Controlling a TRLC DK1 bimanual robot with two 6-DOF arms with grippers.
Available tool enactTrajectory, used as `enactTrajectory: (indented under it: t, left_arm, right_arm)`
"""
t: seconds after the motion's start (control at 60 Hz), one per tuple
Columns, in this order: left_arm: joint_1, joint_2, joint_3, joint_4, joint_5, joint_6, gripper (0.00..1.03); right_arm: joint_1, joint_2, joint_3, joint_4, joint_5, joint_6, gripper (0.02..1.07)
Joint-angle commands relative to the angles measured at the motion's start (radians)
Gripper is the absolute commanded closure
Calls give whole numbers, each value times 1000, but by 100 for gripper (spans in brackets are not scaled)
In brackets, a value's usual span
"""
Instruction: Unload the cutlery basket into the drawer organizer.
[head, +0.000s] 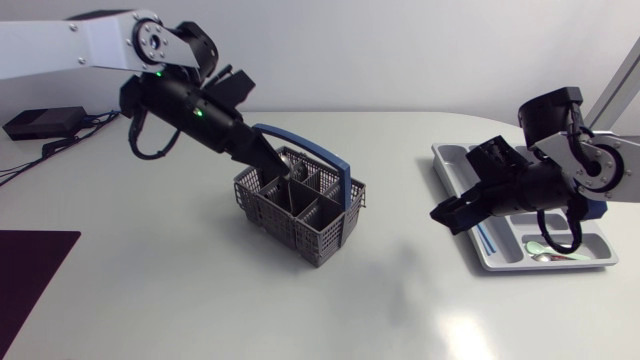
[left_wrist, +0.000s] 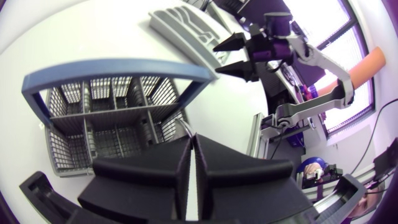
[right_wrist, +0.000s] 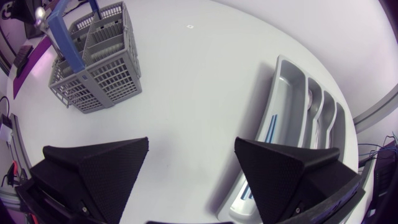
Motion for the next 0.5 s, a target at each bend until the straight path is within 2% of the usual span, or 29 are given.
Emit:
enactTrajectory:
  t: [0.0,0.083,0.2,0.267,0.333,0.483]
  left_arm:
    - [29,-99,-5,-21,65,-27,100]
    - [57,-155,-26,-19,145,-44,100]
    - [71,-209,-69,24,194,-130,100]
    - [68,-227,-94,82,198,-211,100]
    - [52,-257,-135,202,198,-348,100]
    - [6,-269,-146,338,195,-546,100]
  right_arm:
    - [2,-47,-33,5,-4,-23,7]
    - [17,-116,-44,3,-18,-31,7]
    - [94,-254,-68,0,-32,-29,7]
    - [158,-323,-76,-3,-23,-26,7]
    - [224,-353,-67,-15,-3,-23,7]
    - [391,-398,-56,18,98,-15,7]
